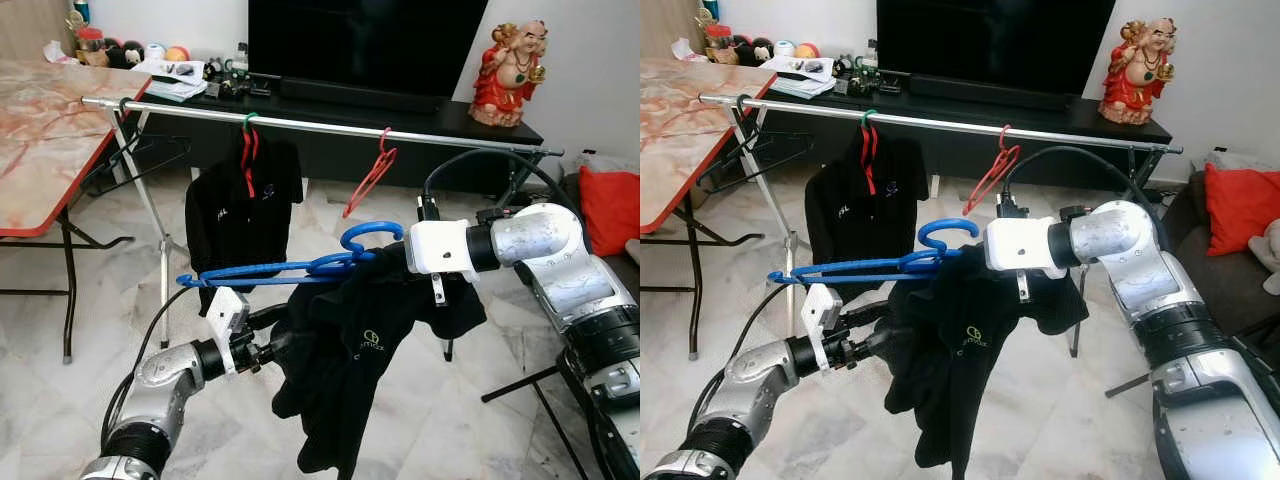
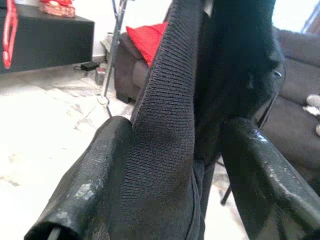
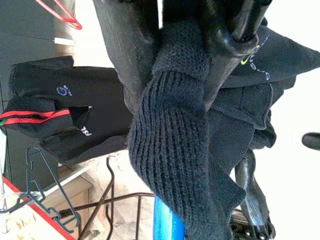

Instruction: Hang hanger

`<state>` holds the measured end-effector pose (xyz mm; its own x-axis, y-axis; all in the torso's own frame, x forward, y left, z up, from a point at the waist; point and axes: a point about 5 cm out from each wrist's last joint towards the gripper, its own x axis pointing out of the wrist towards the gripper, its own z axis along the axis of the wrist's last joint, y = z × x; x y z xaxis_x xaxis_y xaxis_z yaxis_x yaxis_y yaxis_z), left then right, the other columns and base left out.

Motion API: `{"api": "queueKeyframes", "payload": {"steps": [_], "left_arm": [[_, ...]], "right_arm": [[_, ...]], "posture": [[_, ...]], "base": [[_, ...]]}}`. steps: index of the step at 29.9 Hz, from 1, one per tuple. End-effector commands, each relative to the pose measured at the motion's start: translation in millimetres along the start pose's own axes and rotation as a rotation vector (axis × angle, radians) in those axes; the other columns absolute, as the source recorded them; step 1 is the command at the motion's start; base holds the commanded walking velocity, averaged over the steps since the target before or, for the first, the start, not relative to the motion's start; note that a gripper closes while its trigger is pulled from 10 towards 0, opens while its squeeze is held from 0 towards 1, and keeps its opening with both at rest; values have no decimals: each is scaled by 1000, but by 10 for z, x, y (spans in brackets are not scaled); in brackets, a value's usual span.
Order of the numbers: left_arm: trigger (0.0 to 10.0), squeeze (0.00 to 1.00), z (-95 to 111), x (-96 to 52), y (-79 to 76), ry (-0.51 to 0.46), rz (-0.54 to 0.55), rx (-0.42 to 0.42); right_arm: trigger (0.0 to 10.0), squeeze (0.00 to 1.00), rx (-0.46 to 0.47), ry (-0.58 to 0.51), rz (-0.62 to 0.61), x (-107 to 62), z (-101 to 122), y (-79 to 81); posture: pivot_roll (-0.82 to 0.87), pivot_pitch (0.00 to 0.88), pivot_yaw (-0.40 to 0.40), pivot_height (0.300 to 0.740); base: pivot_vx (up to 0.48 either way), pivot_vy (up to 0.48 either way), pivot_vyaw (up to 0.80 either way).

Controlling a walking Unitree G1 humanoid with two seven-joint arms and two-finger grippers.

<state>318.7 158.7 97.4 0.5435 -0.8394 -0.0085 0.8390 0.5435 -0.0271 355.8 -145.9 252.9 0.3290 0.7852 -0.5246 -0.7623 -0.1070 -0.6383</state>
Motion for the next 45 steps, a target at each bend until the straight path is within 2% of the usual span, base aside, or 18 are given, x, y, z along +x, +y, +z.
{"api": "queueKeyframes", "payload": {"steps": [1,8,12,16,20,24,25,26,27,33,41,45], "left_arm": [[10000,0,-30,14,-52,28,-42,-2],[10000,0,-115,8,-160,81,-123,-32],[10000,0,-205,-16,-218,152,-161,-30],[10000,0,-243,-8,-188,182,-107,-7],[10000,0,-245,14,-84,204,34,44],[10000,0,-254,13,-66,207,68,48],[9412,0,-260,13,-65,208,74,45],[3176,0,-267,13,-72,203,72,35],[0,0,-286,9,-93,198,60,20],[0,0,-344,-1,-132,204,37,-10],[0,0,-419,-31,-224,233,-61,-63],[0,0,-418,-36,-216,229,-53,-68]], "right_arm": [[0,0,-22,-5,-21,-45,32,-28],[0,0,-20,-2,-19,-38,23,-22],[0,0,-20,-1,-18,-36,21,-19],[0,0,-20,-1,-16,-30,23,-18],[0,0,-20,-5,-16,-19,28,-18],[0,0,-21,-6,-15,-19,28,-16],[0,0,-21,-6,-15,-19,28,-16],[0,0,-21,-6,-15,-19,29,-15],[0,0,-21,-5,-15,-18,29,-15],[0,0,-23,-3,-16,-16,29,-14],[0,0,-23,3,-18,-13,19,-14],[0,0,-22,5,-19,-18,14,-13]], "posture": [[-58,19,-131,740],[-58,18,-132,740],[-59,19,-132,740],[-57,19,-132,740],[-57,18,-131,740],[-56,18,-131,740],[-56,18,-131,740],[-57,17,-131,740],[-56,16,-131,740],[-53,13,-128,740],[-56,8,-124,740],[-54,6,-124,740]], "base": [[0,0,0],[0,0,0],[0,0,0],[0,0,0],[0,0,0],[0,0,0],[0,0,0],[0,0,0],[0,0,0],[0,0,0],[0,0,0],[0,0,0]]}}
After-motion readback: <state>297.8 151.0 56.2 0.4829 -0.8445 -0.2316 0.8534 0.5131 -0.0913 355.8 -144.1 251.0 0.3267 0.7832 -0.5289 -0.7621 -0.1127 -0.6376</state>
